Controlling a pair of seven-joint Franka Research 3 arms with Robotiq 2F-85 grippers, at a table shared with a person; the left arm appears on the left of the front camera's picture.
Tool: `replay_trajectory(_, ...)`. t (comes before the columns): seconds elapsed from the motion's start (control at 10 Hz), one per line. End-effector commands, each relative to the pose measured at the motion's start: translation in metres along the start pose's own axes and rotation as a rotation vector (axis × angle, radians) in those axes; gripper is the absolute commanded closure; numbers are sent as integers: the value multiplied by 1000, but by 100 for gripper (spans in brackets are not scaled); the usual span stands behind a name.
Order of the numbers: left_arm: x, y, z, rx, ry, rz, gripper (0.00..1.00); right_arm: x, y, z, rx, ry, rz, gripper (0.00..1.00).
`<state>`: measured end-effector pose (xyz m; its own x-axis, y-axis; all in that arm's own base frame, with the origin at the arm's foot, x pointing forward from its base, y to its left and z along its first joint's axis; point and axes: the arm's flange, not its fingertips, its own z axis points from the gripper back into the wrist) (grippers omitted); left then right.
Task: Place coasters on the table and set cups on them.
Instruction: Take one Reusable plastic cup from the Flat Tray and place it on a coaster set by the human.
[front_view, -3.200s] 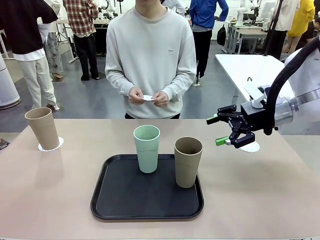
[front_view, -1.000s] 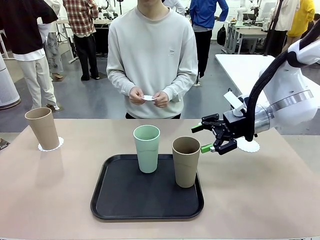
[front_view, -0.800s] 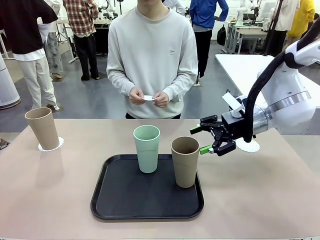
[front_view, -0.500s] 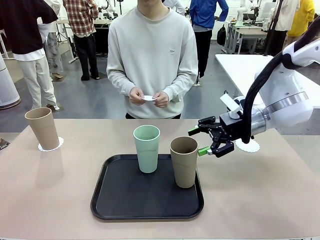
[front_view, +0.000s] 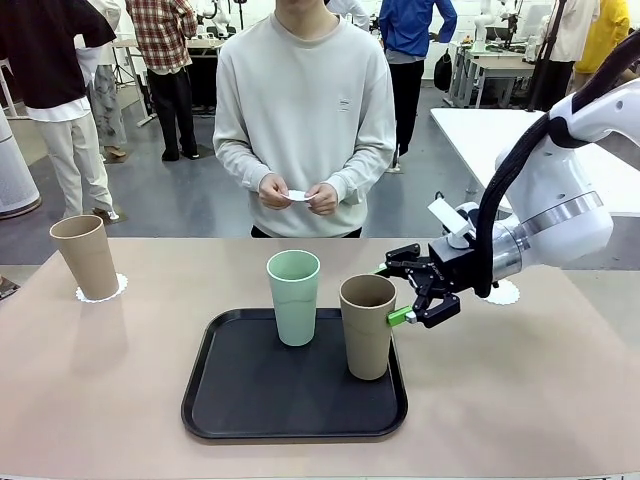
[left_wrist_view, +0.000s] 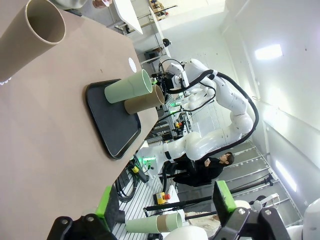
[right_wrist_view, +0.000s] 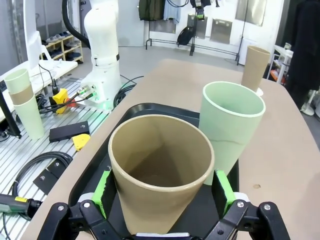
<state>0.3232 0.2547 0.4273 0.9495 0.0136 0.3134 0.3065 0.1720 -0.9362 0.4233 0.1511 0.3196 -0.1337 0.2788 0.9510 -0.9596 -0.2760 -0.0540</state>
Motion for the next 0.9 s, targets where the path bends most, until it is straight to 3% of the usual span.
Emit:
replay_trajectory(0.0,-1,-2,2,-8,-3,-3,0,-3,0,-6,8,7,-14,0)
replay_trajectory(0.8,-1,-2,2,-8,-3,-3,0,-16,-17,-5,-21,3,-33,0)
